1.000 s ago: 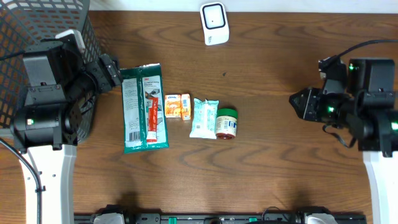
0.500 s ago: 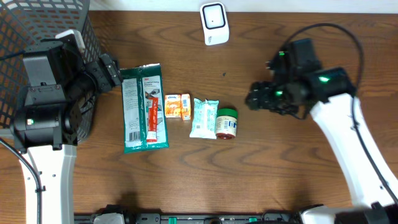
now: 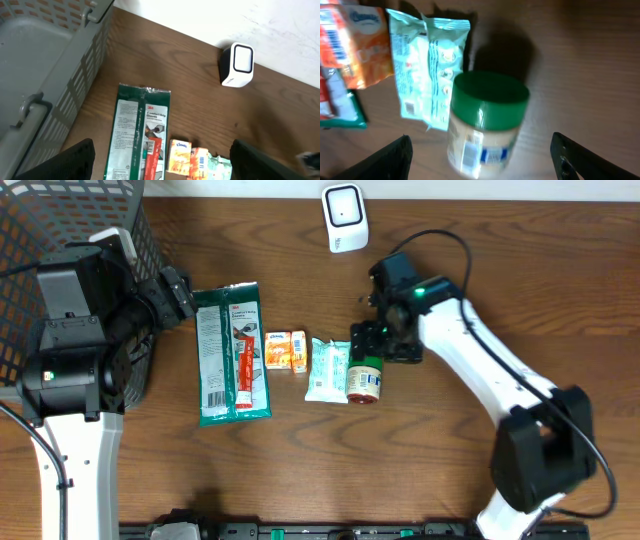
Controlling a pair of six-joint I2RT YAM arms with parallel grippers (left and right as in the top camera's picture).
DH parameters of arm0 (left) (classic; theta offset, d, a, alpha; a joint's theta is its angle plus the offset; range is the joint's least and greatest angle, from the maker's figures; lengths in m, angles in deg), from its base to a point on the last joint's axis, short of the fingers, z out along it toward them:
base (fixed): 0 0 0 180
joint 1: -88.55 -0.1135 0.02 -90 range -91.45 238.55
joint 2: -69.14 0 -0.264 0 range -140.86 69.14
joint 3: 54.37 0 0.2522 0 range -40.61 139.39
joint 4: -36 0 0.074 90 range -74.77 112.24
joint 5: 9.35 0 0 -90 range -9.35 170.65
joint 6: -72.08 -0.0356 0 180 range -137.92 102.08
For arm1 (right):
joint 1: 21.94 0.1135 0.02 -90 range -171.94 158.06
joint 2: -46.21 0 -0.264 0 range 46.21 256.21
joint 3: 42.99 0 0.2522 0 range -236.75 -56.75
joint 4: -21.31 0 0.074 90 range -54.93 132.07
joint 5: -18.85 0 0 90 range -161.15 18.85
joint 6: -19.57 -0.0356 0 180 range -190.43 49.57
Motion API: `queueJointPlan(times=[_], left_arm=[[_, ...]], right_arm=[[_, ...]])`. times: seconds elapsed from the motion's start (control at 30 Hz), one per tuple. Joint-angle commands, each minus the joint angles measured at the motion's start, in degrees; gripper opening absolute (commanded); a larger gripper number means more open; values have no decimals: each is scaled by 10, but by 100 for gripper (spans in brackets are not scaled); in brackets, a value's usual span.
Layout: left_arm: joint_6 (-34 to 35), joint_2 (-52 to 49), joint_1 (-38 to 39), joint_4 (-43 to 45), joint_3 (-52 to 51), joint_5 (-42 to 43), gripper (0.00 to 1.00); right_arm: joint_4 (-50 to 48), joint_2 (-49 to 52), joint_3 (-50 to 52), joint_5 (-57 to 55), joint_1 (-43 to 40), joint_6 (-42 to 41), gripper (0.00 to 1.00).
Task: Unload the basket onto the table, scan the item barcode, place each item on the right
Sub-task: 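Move the right gripper from rest toward the green-lidded jar, then lower the right gripper over the jar and grasp it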
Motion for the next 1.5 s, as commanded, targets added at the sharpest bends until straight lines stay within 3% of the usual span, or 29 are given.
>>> queueJointPlan(times=[0.0, 0.43, 0.53, 1.2, 1.33, 1.47], left_arm=[[-7, -1, -3, 0, 3, 3, 87], [-7, -1, -3, 0, 3, 3, 87], [-7, -1, -3, 0, 3, 3, 87], [-7, -1, -3, 0, 3, 3, 87], [-7, -1, -3, 0, 3, 3, 87], [-7, -1, -3, 0, 3, 3, 87]], right_arm=[[-14, 36, -10, -11, 17, -8, 86], [-33, 107, -10, -34, 20, -36, 91], [-38, 107, -10, -34, 20, -43, 96], [-42, 107, -10, -32, 28, -59, 99], [-39, 107, -10, -30, 32, -59, 81], [-41, 107, -10, -27, 33, -59, 70]])
